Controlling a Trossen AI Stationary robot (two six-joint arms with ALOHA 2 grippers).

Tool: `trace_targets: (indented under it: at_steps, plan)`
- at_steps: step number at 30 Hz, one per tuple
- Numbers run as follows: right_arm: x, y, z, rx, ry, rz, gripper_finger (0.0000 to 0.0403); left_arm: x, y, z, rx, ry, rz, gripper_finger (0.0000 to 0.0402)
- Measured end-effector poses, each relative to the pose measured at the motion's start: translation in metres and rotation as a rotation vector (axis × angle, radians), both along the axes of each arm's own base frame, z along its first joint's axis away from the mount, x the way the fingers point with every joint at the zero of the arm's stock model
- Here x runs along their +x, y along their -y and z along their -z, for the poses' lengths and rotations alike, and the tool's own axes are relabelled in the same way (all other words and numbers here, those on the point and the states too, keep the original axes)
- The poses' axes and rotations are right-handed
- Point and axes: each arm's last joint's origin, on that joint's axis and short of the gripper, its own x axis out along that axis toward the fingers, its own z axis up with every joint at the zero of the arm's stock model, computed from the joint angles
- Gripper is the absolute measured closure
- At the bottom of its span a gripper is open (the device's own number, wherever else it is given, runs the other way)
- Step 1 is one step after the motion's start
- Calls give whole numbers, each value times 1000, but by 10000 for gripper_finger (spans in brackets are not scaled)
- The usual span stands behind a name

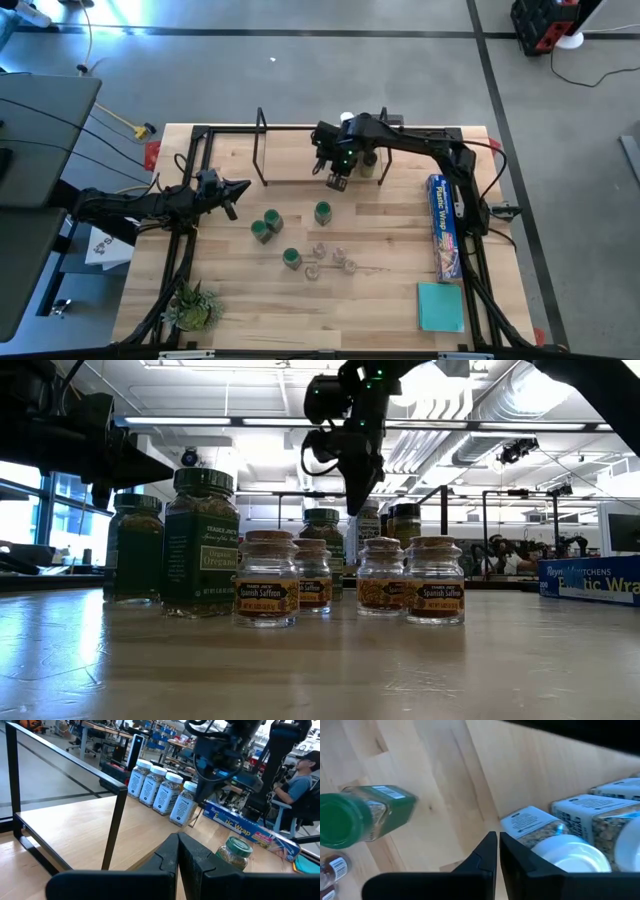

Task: Shelf spices
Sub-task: Put the white seasoning bottle on the shelf aligned with the other white seasoning bottles, then put the top right green seasoning bottle on the shelf

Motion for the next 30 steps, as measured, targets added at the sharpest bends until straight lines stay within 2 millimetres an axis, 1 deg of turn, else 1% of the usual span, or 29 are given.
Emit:
trace_targets:
  at_steps: [11, 18, 20, 24, 28, 30]
  plan:
    - [-4, 12, 0, -14, -5, 37, 391, 0, 0, 0, 0, 0, 0, 396]
    - [-4, 9, -2, 11, 8, 30, 391, 0, 0, 0, 0, 0, 0, 396]
    - [-5, 5, -8, 23, 26, 18, 391, 0, 0, 0, 0, 0, 0, 396]
    - [-11, -6, -28, 16, 84, -5, 391, 0, 0, 0, 0, -1, 0, 396]
    - [-16, -23, -55, -9, 183, -38, 391, 0, 0, 0, 0, -1, 0, 396]
    - [-16, -38, -66, -11, 237, -100, 391, 0, 0, 0, 0, -1, 0, 396]
